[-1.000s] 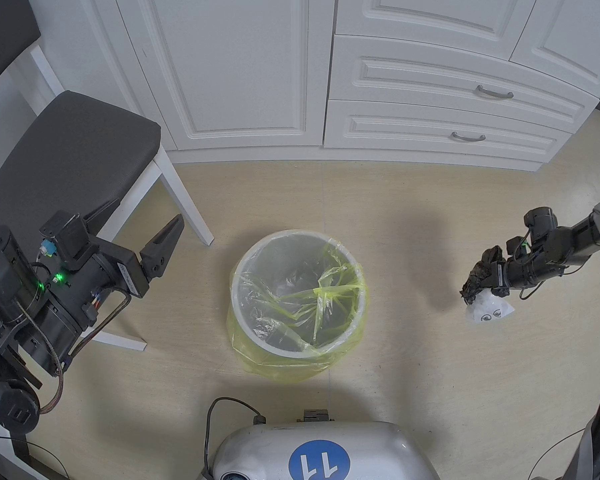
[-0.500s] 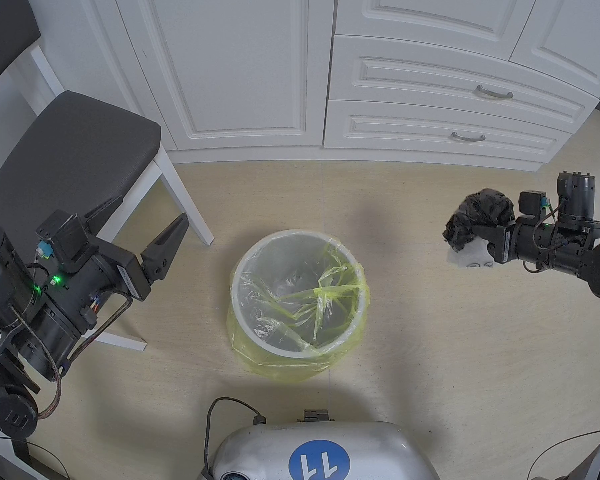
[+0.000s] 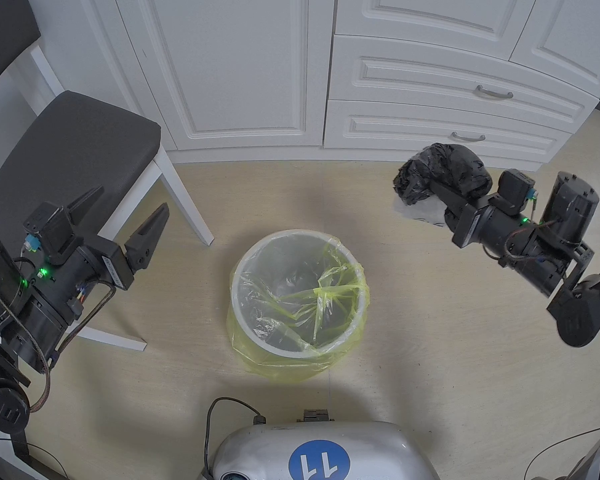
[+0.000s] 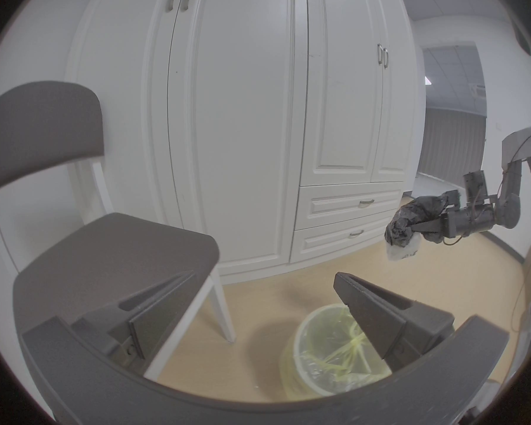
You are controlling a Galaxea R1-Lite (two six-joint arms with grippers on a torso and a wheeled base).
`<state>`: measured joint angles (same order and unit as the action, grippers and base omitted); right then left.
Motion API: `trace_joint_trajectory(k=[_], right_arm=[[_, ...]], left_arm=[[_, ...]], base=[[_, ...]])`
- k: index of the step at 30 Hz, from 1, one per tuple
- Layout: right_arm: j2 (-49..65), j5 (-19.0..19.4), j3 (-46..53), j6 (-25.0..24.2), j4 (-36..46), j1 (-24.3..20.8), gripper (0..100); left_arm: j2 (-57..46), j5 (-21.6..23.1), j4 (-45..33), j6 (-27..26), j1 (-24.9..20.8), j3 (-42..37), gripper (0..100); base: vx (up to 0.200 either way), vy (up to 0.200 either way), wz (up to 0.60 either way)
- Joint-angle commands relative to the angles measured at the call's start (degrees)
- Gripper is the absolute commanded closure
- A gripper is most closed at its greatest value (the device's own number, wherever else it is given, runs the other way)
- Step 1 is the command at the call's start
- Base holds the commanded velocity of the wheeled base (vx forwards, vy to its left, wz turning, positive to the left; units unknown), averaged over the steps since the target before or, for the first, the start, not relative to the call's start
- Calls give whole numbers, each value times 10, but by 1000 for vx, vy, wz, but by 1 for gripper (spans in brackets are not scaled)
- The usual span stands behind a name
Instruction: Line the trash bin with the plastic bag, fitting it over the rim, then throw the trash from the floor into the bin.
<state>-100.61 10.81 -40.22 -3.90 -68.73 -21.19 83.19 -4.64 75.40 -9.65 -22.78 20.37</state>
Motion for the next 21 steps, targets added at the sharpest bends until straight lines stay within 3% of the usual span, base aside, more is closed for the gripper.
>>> trace_joint_trajectory(k=[1,2,3,5,9,11,13,14,17,21], right_arm=[[-115,-5,27,-8,-89,-62,100],[-115,-5,27,-8,-89,-62,100],[-180,-26,22,-8,-169,-104,100],[-235,-60,4,-12,-213,-136,100],[-296,-109,-50,-31,-213,-178,100],[-313,-132,-77,-55,-213,-196,100],[-336,-175,-128,-125,-213,-230,100],[-336,-175,-128,-125,-213,-230,100],[-361,-197,-163,-194,-213,-242,100],[-378,-197,-184,-219,-213,-239,100]], left_arm=[[-29,-1,-1,-35,40,-2,0],[-29,-1,-1,-35,40,-2,0],[-44,-1,-1,-39,61,3,0],[-58,3,-2,-41,92,7,0],[-66,7,-2,-41,144,16,0],[-65,11,-2,-41,165,20,0],[-65,31,-2,-41,201,28,0],[-65,31,-2,-41,201,28,0],[-83,59,-2,-39,222,32,0],[-96,61,-6,-39,225,31,0]], base=[[0,0,0],[0,0,0],[0,0,0],[0,0,0],[0,0,0],[0,0,0],[0,0,0],[0,0,0],[0,0,0],[0,0,0]])
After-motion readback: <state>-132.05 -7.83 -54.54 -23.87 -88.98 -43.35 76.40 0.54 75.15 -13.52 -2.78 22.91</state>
